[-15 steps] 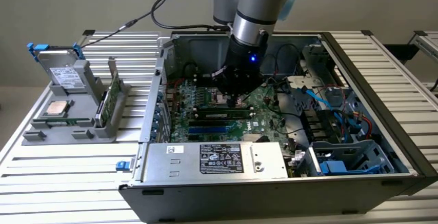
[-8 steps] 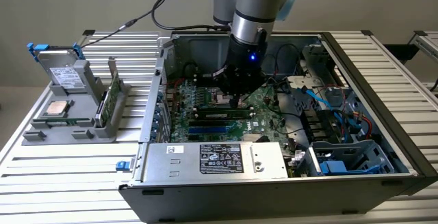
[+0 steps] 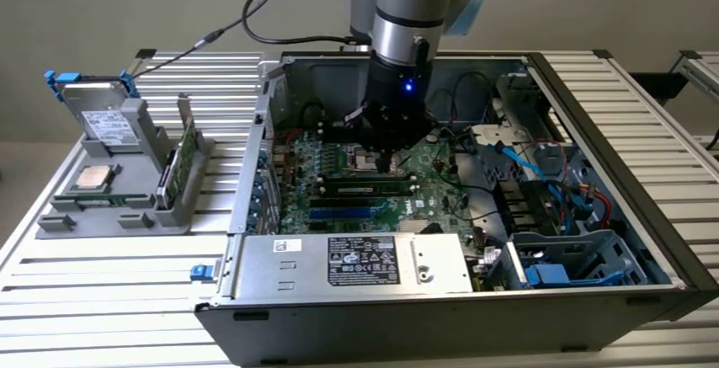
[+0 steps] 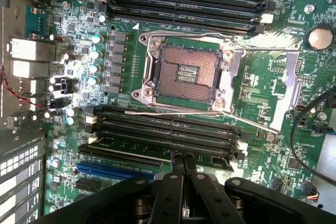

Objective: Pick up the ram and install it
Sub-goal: 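Press down the ram until it locks into place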

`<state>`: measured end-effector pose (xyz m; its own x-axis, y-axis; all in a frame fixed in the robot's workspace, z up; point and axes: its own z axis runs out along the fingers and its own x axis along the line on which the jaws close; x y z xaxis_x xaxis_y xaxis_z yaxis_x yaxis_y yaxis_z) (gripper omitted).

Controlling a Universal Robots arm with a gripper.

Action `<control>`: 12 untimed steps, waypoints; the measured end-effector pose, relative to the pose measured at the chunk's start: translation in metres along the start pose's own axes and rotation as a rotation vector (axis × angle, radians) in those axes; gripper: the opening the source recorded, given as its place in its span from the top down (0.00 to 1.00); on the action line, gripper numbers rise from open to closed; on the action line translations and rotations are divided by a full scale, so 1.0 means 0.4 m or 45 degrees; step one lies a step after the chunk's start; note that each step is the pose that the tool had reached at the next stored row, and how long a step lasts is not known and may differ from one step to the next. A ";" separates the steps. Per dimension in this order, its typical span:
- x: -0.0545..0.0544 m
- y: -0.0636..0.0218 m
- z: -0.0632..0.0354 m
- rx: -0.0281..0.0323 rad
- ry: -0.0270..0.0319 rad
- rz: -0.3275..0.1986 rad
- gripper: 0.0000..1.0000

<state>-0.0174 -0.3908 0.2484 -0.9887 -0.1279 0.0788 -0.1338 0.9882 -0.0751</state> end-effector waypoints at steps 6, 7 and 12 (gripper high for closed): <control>0.036 -0.001 -0.007 0.0033 -0.0263 0.002 0.90; 0.040 -0.003 -0.006 0.0029 -0.0319 0.003 0.90; 0.058 -0.011 -0.004 -0.0062 -0.0604 0.004 0.90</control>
<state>-0.0397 -0.3981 0.2523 -0.9912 -0.1283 0.0313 -0.1302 0.9890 -0.0704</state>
